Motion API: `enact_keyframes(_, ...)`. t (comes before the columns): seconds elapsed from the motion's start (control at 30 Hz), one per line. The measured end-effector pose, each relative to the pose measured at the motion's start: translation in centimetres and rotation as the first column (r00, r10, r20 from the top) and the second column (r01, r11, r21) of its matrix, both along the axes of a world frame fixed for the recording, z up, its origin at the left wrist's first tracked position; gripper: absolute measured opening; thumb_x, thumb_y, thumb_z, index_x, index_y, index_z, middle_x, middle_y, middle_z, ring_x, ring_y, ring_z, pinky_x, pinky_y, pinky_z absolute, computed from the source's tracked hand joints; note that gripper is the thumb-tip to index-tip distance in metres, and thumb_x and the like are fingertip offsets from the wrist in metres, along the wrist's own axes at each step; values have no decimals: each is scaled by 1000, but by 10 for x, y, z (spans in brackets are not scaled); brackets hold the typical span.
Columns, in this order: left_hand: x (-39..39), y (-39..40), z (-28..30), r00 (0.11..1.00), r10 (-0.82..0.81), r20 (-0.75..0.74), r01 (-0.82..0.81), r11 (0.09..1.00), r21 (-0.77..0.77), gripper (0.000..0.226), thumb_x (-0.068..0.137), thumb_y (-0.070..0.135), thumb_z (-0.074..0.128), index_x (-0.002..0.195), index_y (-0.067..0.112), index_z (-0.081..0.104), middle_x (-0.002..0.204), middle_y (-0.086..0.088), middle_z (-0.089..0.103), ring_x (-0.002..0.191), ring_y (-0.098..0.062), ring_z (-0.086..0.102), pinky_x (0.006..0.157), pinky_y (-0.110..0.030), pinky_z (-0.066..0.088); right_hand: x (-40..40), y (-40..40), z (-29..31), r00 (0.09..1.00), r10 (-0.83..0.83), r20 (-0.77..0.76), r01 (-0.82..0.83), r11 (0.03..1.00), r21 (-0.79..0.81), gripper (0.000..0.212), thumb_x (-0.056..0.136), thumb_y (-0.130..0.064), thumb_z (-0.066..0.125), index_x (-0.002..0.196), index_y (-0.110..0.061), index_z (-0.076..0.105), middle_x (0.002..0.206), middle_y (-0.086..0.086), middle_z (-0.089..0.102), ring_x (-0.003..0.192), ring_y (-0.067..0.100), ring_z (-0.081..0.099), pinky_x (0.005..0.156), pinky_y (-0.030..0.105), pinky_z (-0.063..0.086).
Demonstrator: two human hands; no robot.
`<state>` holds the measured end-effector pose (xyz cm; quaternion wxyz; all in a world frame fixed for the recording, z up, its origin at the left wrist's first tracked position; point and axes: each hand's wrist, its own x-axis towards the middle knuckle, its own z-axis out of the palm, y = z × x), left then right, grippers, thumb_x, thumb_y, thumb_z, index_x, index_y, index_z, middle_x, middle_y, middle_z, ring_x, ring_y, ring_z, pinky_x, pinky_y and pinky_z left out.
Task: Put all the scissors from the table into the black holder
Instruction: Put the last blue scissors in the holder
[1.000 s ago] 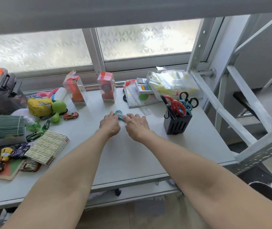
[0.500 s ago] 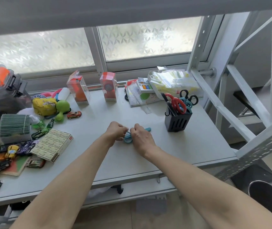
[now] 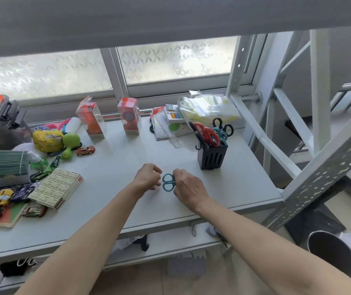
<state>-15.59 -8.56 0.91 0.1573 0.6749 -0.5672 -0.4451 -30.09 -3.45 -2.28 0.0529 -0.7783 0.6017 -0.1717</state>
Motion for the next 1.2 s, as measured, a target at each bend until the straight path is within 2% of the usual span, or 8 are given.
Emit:
enact_keyframes(0.13,-28,8,6,992,-94,-82,88,993,-74,31,98,11,50,128,4,56,119,-17,62,91,-24,66,78,-34,55,-34,14,0,950,-113,292,152,982,-113,19,87,-13,52,105,-8,51,86,7,60,64,22,51,57,30,36)
enact_keyframes(0.3,-72,3,12,979,-164,-125,140,973,-181,56,93,19,63,146,17,42,137,-10,52,110,-28,64,87,-37,57,-77,25,27,741,-165,651,378,904,-201,31,96,-34,31,99,-9,49,70,0,54,54,6,48,52,16,38)
enact_keyframes(0.43,-101,-7,20,980,-180,-87,155,958,-240,77,81,23,75,148,20,38,146,-5,43,126,-28,52,87,-37,58,-123,10,53,547,-198,814,556,812,-176,35,99,-42,40,100,-11,56,82,10,63,70,25,62,67,39,54)
enact_keyframes(0.53,-114,-15,21,984,-172,-53,151,949,-278,72,68,27,80,134,22,50,133,-4,51,118,-28,56,91,-49,56,-149,-12,76,474,-247,845,608,786,-112,29,96,-46,47,97,-19,60,89,12,62,74,30,64,70,50,56)
enact_keyframes(0.7,-128,-16,29,982,-159,-100,123,948,-292,49,77,13,78,123,16,62,119,-6,61,107,-27,60,88,-40,54,-158,-44,108,525,-227,820,460,886,-49,22,96,-26,59,98,-5,65,83,11,68,66,20,67,68,39,61)
enact_keyframes(0.9,-127,-19,28,981,-153,-123,115,957,-268,45,79,14,77,122,16,63,115,-7,66,105,-29,63,89,-41,54,-150,-58,113,681,-223,698,304,953,8,36,98,-32,54,89,2,65,84,18,70,77,30,66,72,40,56)
enact_keyframes(1.0,-126,-20,27,980,-155,-125,118,957,-266,49,77,16,78,124,16,62,118,-7,66,108,-30,64,92,-46,55,-148,-60,117,741,-214,637,277,961,0,32,98,-32,52,79,-8,60,83,18,69,73,26,63,66,31,49)
enact_keyframes(1.2,-129,-22,30,979,-166,-117,130,955,-268,48,79,14,77,124,17,63,117,-9,67,108,-32,64,91,-44,55,-145,-77,131,871,-212,444,191,977,93,34,100,-37,48,74,-13,50,79,10,61,74,26,56,67,37,43)
